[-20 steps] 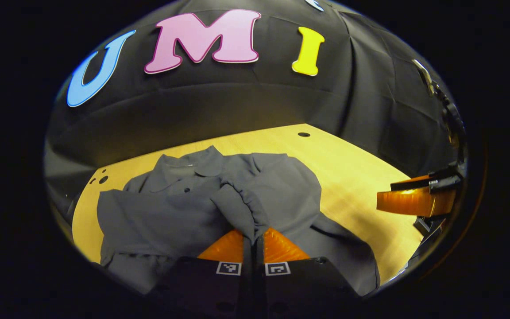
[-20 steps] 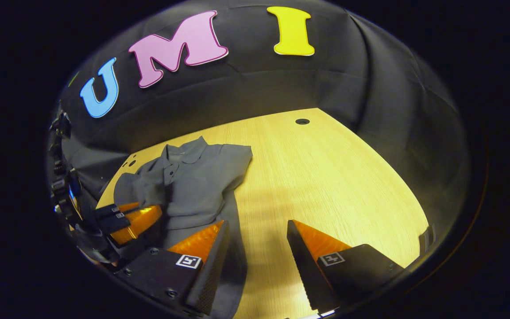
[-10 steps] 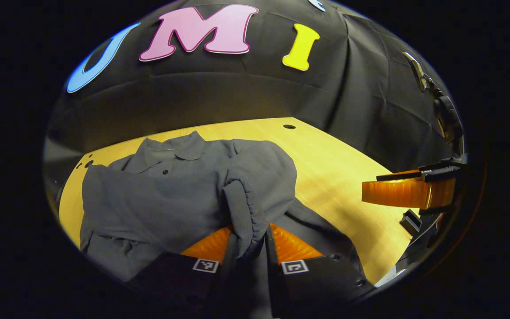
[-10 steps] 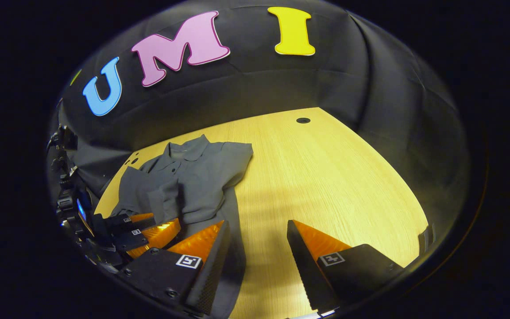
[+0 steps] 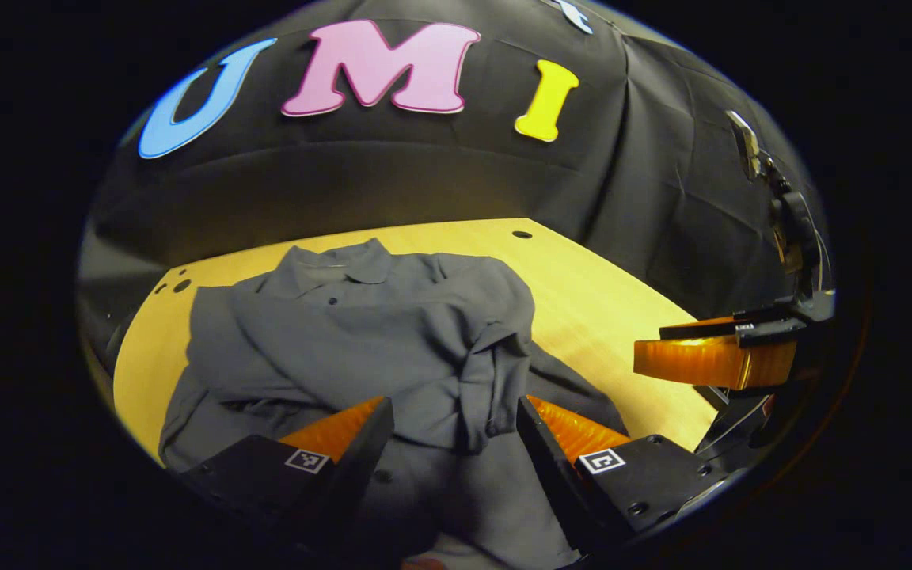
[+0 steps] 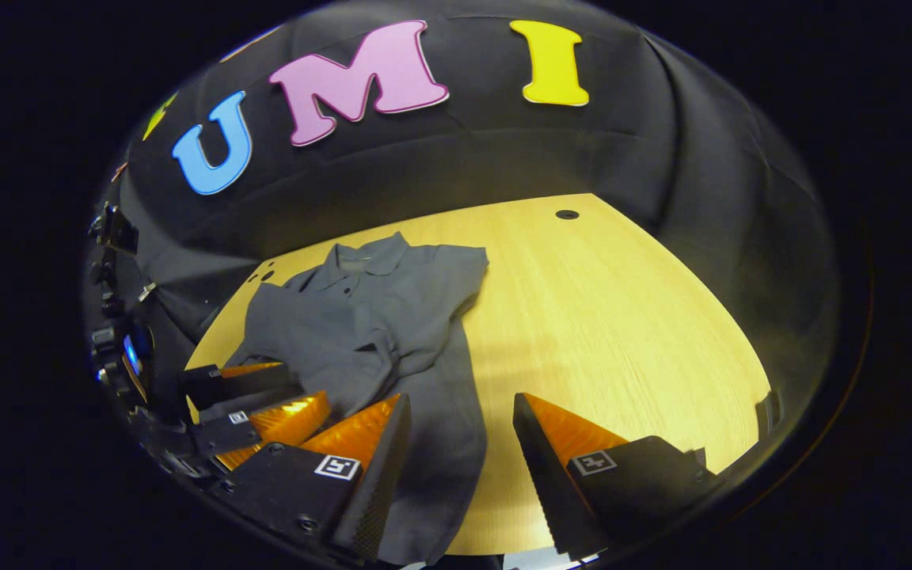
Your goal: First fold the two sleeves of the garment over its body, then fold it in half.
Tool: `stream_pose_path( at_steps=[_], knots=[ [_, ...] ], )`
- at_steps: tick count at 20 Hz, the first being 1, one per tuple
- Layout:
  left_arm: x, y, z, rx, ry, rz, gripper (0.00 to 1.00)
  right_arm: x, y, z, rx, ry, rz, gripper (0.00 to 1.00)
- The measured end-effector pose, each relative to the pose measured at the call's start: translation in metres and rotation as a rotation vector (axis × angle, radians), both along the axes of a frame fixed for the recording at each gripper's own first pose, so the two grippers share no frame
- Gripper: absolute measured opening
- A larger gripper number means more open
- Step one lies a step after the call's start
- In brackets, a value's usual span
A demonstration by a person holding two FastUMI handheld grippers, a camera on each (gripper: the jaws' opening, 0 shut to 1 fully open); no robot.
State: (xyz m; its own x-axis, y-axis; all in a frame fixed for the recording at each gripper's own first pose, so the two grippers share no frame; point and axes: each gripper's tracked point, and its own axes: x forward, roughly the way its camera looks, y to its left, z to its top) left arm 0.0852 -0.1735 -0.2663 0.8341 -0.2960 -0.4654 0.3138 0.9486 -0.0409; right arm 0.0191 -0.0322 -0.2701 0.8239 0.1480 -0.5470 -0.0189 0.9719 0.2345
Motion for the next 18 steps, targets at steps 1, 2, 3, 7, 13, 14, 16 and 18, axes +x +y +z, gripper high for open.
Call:
stream_pose_path(
  at_steps=[1, 2, 3, 7, 13, 14, 16, 18],
  knots=[
    [-0.009, 0.016, 0.005, -0.01, 0.001, 0.018, 0.99, -0.01, 0.005, -0.003, -0.005, 0.01, 0.013, 0.81],
    [-0.018, 0.035, 0.009, -0.013, 0.0, 0.037, 0.98, -0.02, 0.01, -0.005, -0.009, 0.02, 0.02, 0.82],
    [-0.026, 0.055, 0.013, -0.01, 0.0, 0.057, 0.99, -0.03, 0.017, -0.008, -0.013, 0.03, 0.029, 0.75],
    [-0.057, 0.137, 0.014, 0.008, 0.026, 0.143, 0.98, -0.064, 0.033, -0.023, -0.04, 0.091, 0.031, 0.85],
    [-0.104, 0.233, 0.005, 0.017, 0.071, 0.242, 0.94, -0.098, 0.039, -0.041, -0.07, 0.17, -0.027, 0.92],
    [-0.11, 0.245, -0.001, 0.018, 0.085, 0.249, 0.97, -0.102, 0.036, -0.046, -0.09, 0.187, -0.042, 0.93],
    [-0.123, 0.262, -0.009, 0.006, 0.112, 0.257, 0.97, -0.108, 0.038, -0.053, -0.098, 0.212, -0.061, 0.93],
    [-0.133, 0.272, -0.02, 0.006, 0.139, 0.258, 0.97, -0.115, 0.04, -0.064, -0.103, 0.242, -0.071, 0.93]
  ],
)
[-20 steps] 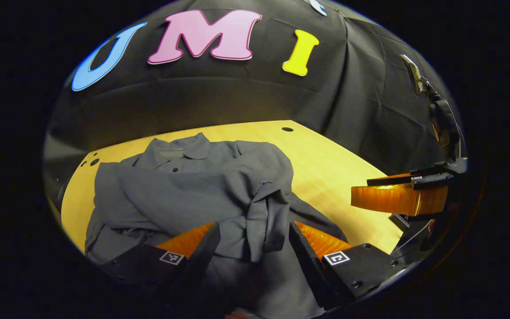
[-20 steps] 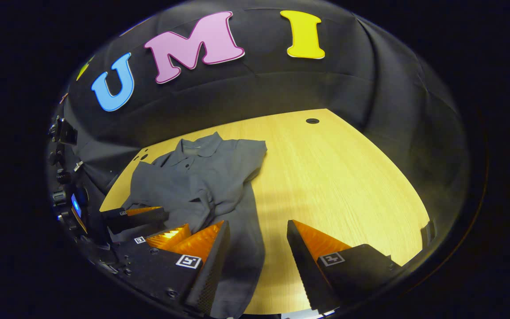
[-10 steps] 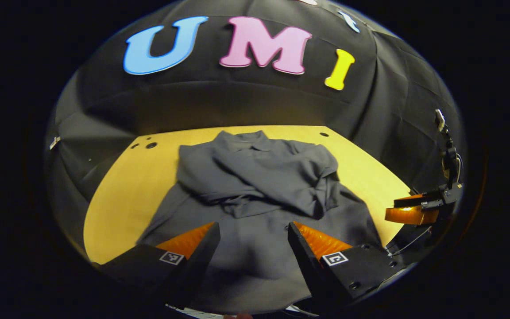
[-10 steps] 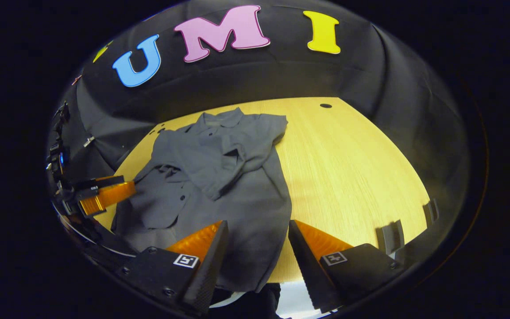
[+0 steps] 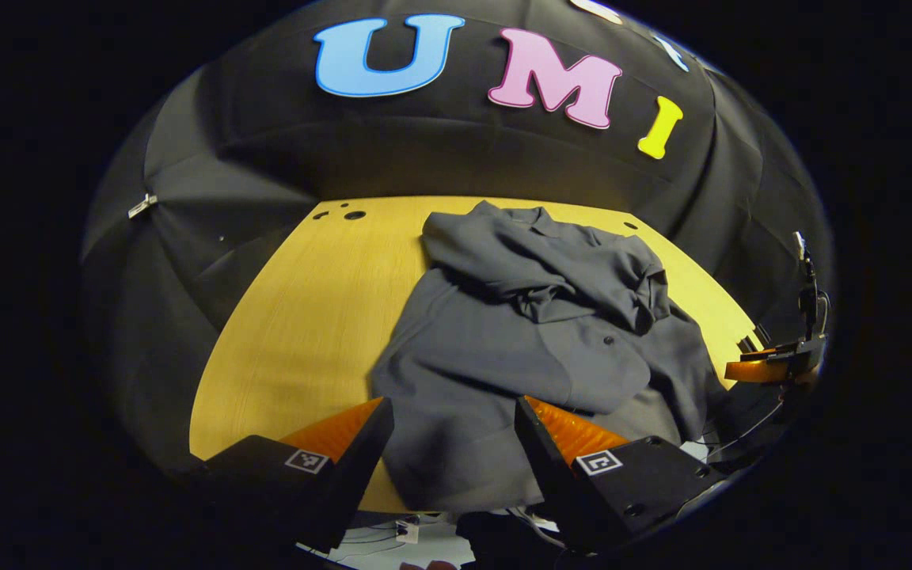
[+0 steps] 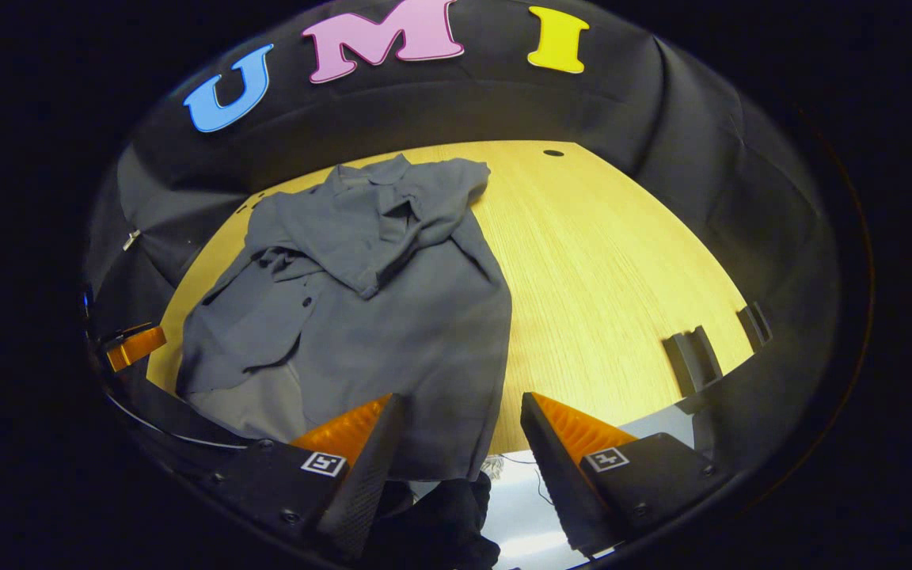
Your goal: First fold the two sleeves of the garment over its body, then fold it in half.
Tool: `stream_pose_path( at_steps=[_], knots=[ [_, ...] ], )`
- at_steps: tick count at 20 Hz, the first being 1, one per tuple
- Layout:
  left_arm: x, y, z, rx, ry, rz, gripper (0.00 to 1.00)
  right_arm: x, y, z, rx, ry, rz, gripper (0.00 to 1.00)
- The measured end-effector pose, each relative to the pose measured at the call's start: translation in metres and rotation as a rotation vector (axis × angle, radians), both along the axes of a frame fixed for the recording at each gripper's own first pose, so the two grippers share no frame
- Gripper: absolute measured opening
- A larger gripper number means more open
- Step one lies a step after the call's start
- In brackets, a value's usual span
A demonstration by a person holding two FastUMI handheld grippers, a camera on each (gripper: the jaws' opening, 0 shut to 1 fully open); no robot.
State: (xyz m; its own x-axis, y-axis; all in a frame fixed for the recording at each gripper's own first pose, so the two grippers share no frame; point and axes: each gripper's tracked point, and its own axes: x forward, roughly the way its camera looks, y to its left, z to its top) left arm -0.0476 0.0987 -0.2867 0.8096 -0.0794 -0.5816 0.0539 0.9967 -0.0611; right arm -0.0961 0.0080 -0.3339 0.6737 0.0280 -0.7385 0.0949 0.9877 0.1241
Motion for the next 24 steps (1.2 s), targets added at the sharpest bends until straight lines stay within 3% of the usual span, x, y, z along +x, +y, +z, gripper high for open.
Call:
stream_pose_path(
  at_steps=[9, 17, 20, 22, 24],
  knots=[
    [-0.014, 0.009, -0.061, -0.012, 0.14, 0.004, 0.97, -0.002, 0.018, -0.038, -0.022, 0.079, 0.021, 0.93],
    [0.009, 0.002, -0.072, -0.013, 0.186, 0.042, 0.98, 0.008, 0.025, -0.038, -0.054, 0.094, 0.06, 0.94],
    [0.009, 0.006, -0.085, 0.083, 0.242, 0.037, 0.98, 0.009, 0.026, -0.037, -0.055, 0.084, 0.066, 0.93],
    [0.008, -0.001, -0.082, 0.109, 0.25, 0.008, 0.93, 0.009, 0.026, -0.037, -0.058, 0.073, 0.066, 0.93],
    [0.007, -0.012, -0.083, 0.109, 0.252, -0.055, 0.77, 0.009, 0.027, -0.036, -0.054, 0.062, 0.066, 0.94]
  ],
)
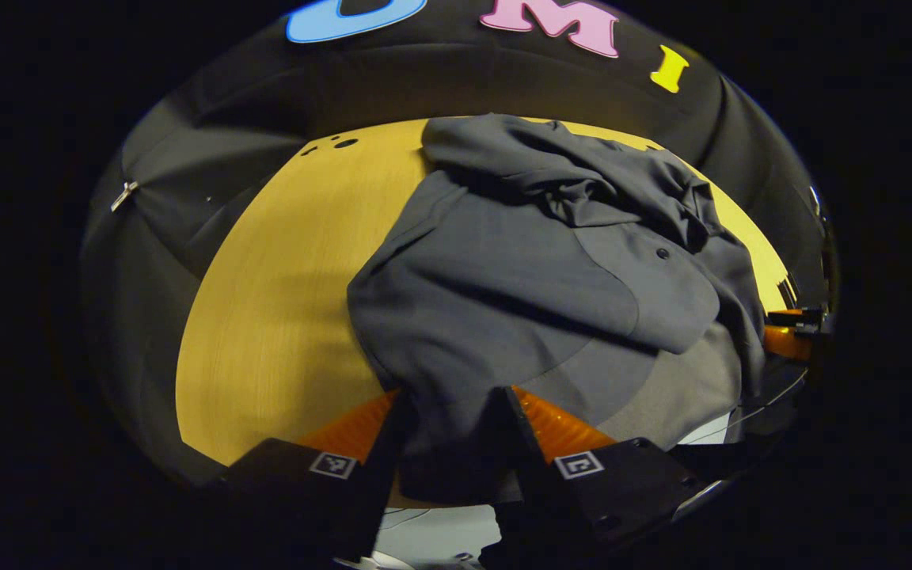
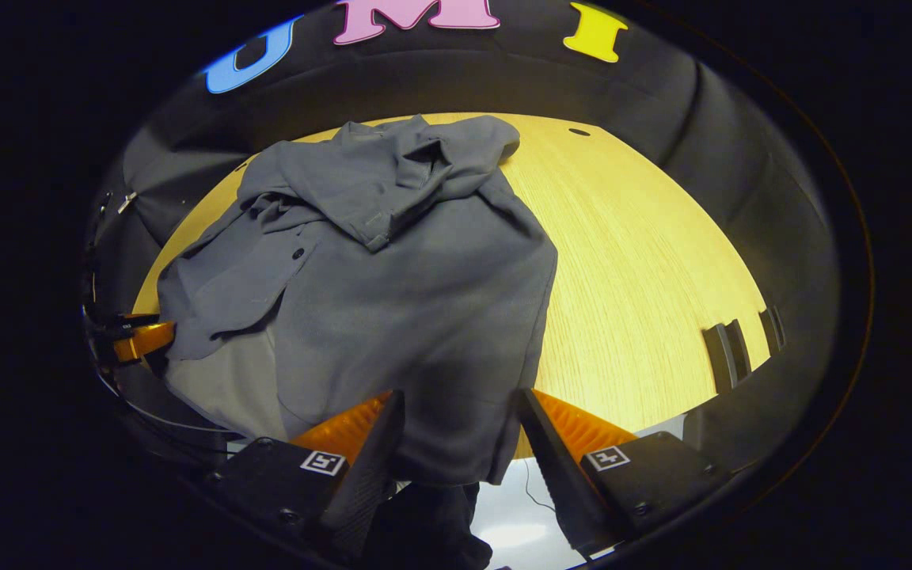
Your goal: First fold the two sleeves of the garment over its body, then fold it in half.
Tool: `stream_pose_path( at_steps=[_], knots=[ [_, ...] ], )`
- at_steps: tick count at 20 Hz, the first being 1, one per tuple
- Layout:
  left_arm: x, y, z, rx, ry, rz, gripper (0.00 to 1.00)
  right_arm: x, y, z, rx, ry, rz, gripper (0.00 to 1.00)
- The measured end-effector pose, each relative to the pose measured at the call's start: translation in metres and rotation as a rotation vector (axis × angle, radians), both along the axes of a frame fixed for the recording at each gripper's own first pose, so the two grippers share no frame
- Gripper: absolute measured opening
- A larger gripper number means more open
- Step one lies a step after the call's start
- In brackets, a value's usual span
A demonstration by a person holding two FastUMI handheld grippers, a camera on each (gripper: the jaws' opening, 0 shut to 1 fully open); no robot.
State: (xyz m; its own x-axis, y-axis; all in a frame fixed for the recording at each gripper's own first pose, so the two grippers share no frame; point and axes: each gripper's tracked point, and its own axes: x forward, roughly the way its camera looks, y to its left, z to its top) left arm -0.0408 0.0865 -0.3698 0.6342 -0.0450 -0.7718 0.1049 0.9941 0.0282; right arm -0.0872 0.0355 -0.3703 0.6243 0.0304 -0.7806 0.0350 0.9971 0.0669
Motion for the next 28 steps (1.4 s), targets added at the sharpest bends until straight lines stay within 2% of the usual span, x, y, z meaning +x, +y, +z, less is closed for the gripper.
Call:
stream_pose_path(
  at_steps=[1, 3, 5, 6, 8, 11, 14, 17, 24, 28],
  knots=[
    [-0.004, -0.002, 0.0, -0.003, -0.017, -0.029, 0.57, 0.003, 0.008, -0.001, 0.001, -0.009, 0.028, 0.82],
    [-0.005, -0.006, 0.003, -0.036, -0.07, -0.064, 0.16, 0.005, 0.027, -0.001, -0.007, -0.016, 0.106, 0.46],
    [-0.005, -0.004, 0.002, -0.078, -0.082, -0.059, 0.08, 0.004, 0.026, 0.001, -0.091, -0.013, 0.151, 0.11],
    [-0.008, -0.005, 0.002, -0.086, -0.068, -0.057, 0.07, 0.004, 0.026, 0.002, -0.112, -0.012, 0.159, 0.07],
    [-0.007, -0.005, 0.004, -0.083, -0.044, -0.062, 0.06, 0.007, 0.033, 0.001, -0.066, -0.002, 0.16, 0.06],
    [-0.005, -0.004, 0.016, -0.134, -0.038, -0.001, 0.06, 0.012, 0.031, 0.011, 0.022, -0.006, 0.103, 0.05],
    [-0.004, -0.005, 0.038, -0.176, -0.056, 0.033, 0.06, 0.017, 0.022, 0.028, 0.031, -0.03, 0.072, 0.05],
    [0.004, -0.011, 0.067, -0.23, -0.103, 0.034, 0.05, 0.026, 0.018, 0.05, 0.056, -0.074, 0.046, 0.05],
    [0.043, -0.015, 0.133, -0.261, -0.235, 0.044, 0.05, 0.072, 0.003, 0.118, 0.106, -0.241, -0.018, 0.05],
    [0.071, -0.017, 0.172, -0.273, -0.336, 0.044, 0.05, 0.1, -0.001, 0.152, 0.104, -0.325, -0.017, 0.05]
  ],
)
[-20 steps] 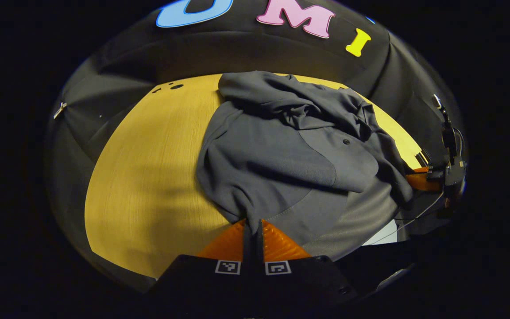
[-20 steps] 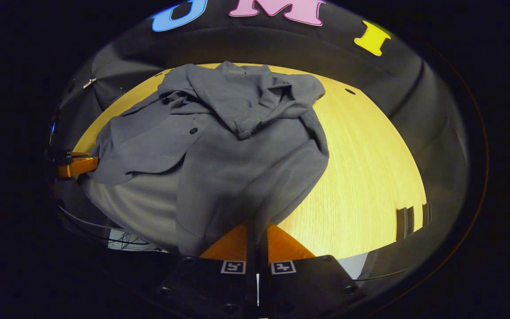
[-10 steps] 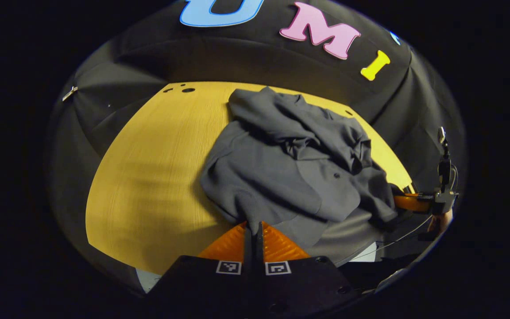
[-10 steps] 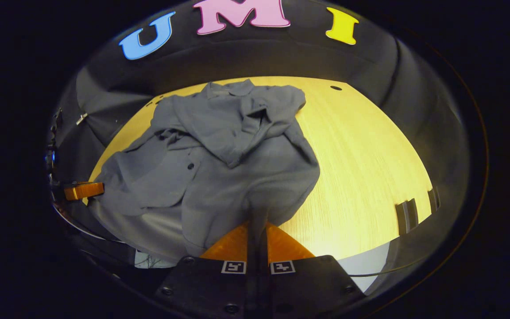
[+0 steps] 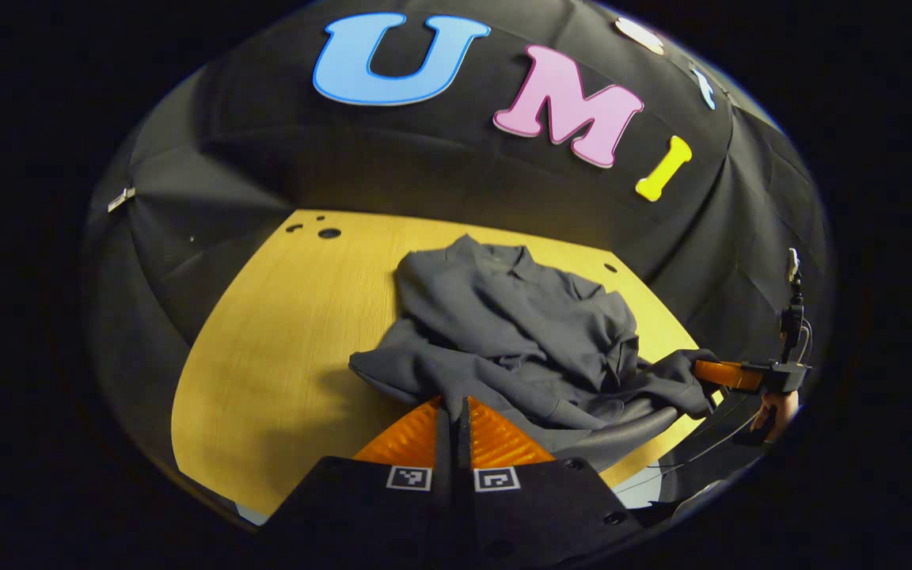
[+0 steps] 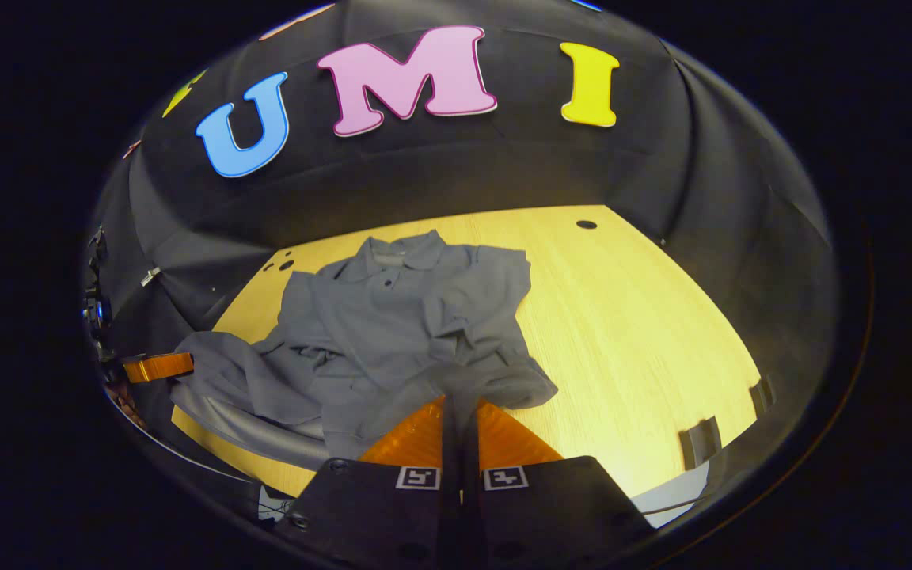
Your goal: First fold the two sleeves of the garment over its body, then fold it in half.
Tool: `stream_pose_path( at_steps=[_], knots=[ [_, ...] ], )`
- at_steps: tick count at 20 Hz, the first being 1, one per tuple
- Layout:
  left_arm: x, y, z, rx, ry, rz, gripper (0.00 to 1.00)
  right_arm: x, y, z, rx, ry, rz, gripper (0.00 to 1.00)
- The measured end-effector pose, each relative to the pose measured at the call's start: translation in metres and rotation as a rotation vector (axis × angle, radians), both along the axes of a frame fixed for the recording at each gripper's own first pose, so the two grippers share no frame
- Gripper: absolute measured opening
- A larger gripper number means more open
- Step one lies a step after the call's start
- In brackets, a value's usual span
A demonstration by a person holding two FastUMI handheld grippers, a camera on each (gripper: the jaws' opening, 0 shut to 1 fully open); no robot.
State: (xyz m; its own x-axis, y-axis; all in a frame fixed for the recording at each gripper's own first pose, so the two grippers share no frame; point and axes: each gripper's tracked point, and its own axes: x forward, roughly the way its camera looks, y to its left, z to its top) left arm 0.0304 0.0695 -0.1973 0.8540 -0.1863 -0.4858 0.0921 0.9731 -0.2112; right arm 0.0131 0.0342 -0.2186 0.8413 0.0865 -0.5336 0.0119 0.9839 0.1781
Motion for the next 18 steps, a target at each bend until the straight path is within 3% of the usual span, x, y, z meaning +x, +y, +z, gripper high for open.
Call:
stream_pose_path(
  at_steps=[9, 18],
  knots=[
    [0.085, -0.002, 0.068, -0.015, -0.144, 0.01, 0.05, 0.08, -0.014, 0.056, -0.006, -0.15, -0.027, 0.05],
    [0.183, -0.004, 0.09, 0.031, -0.224, -0.001, 0.05, 0.17, -0.031, 0.073, -0.015, -0.217, -0.068, 0.05]
  ],
)
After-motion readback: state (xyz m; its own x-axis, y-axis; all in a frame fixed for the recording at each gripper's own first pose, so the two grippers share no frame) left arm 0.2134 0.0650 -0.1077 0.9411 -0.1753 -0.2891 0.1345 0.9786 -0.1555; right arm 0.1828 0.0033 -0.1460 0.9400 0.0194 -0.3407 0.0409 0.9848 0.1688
